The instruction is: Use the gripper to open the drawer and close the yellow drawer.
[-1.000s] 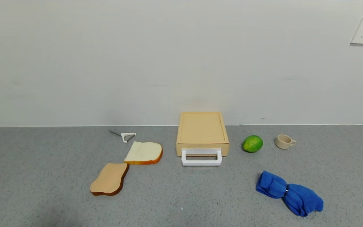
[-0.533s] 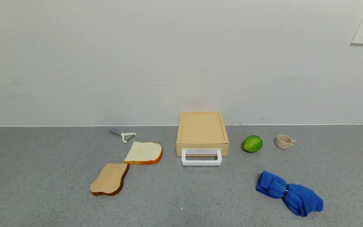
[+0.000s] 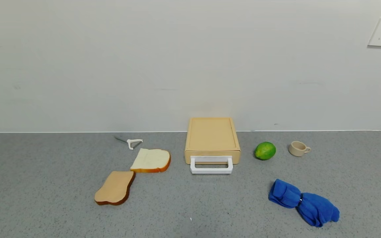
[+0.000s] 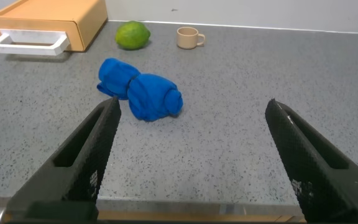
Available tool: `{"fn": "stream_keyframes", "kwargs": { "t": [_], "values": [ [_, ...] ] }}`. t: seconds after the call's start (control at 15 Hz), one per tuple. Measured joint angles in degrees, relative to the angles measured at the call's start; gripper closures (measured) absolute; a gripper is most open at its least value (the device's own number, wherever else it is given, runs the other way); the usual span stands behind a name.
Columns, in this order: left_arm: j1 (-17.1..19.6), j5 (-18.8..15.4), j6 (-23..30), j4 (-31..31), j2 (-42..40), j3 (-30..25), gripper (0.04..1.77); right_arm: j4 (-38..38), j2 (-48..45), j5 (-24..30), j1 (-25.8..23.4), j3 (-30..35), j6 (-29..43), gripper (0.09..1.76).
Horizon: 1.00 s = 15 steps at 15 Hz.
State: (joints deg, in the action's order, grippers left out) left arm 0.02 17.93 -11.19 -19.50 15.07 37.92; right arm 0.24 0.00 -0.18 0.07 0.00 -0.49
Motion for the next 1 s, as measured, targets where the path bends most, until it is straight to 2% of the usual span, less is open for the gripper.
{"fn": "stream_keyframes", "kwargs": {
  "t": [0.13,0.47,0.6,0.87,1.0],
  "values": [
    [0.74,-4.84,0.01,-0.04,-2.73,-1.52,0.11,0.0,0.0,0.02,0.0,0.0,0.0,0.14],
    [0.13,-13.62,0.43,0.51,-11.24,-9.16,0.1,0.02,0.0,0.02,0.0,0.0,0.0,0.14],
    [0.07,-15.68,1.39,3.77,-13.45,-14.2,0.1,0.02,0.0,0.02,0.0,0.0,0.0,0.14],
    [0.02,-18.2,2.82,16.84,-14.86,-27.08,0.1,0.02,0.0,0.0,0.0,0.0,0.0,0.14],
    [0.02,-18.46,3.36,18.91,-15.02,-31.98,0.1,0.02,0.0,0.0,0.0,0.0,-0.02,0.14]
  ]
}}
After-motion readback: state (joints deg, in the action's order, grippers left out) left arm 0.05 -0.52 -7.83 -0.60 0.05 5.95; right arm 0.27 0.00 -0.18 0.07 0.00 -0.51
